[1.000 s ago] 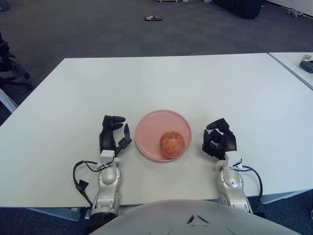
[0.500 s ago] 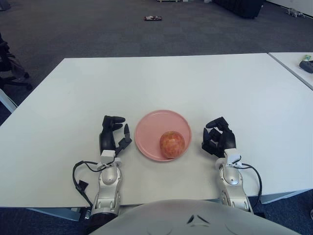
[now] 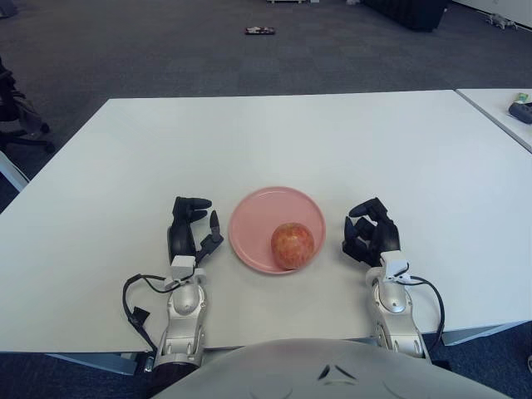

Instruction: Put the apple into the plate.

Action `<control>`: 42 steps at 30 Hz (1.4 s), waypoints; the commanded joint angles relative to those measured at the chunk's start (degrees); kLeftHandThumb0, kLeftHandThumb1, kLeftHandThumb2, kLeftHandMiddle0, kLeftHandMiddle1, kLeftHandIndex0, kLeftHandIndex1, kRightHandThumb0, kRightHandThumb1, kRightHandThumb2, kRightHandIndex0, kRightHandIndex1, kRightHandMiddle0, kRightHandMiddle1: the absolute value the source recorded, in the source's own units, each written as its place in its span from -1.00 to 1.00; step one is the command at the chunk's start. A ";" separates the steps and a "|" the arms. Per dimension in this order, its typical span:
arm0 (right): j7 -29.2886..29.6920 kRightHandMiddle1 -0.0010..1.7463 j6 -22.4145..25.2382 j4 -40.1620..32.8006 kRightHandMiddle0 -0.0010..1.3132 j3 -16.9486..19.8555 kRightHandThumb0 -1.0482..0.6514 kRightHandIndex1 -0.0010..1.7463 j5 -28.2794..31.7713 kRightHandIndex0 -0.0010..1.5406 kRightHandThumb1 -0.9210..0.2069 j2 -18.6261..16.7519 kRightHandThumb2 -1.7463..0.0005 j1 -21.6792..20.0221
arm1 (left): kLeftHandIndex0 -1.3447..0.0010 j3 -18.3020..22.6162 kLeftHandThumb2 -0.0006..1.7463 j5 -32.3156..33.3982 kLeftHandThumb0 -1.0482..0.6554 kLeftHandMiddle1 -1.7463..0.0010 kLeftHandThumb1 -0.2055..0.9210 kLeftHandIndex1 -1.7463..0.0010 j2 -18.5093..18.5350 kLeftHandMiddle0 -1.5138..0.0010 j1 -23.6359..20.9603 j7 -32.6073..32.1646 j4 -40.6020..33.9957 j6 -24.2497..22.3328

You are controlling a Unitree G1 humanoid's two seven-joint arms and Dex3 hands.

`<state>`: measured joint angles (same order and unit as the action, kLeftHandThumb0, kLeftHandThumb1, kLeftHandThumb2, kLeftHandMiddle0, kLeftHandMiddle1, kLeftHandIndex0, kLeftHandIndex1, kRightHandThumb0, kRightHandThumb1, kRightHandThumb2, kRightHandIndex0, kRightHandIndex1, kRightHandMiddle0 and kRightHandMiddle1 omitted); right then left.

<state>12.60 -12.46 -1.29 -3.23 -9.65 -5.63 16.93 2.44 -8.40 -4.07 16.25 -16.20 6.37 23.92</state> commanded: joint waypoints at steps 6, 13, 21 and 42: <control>-0.01 1.00 -0.20 0.60 -0.32 0.13 -0.25 1.00 0.46 0.08 -0.31 -0.19 -0.21 -0.30 | 0.41 0.41 0.10 -0.61 -0.24 -0.95 0.43 -1.00 0.90 0.14 0.90 0.21 0.72 0.16; 0.02 1.00 -0.50 0.66 -0.32 0.05 -0.25 1.00 0.46 0.08 -0.31 -0.26 -0.21 -0.24 | 0.40 0.22 0.12 -0.71 -0.24 -0.96 0.41 -1.00 0.96 0.13 1.09 0.34 0.03 -0.79; -0.03 1.00 -0.99 0.95 -0.32 0.10 -0.26 1.00 0.68 0.07 -0.30 -0.33 -0.21 -0.20 | 0.38 0.18 0.15 -0.94 -0.25 -0.97 0.37 -1.00 0.91 0.11 1.16 0.11 -0.38 -0.89; 0.06 1.00 -1.69 1.01 -0.33 0.08 -0.25 1.00 0.79 0.11 -0.32 -0.53 -0.20 0.10 | 0.36 0.10 0.18 -1.15 -0.25 -0.98 0.35 -1.00 0.80 0.13 1.70 0.64 -1.94 -2.87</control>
<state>12.65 -13.54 -0.78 -3.31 -9.62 -5.83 16.98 2.43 -9.48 -3.51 17.42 -15.92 4.57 21.89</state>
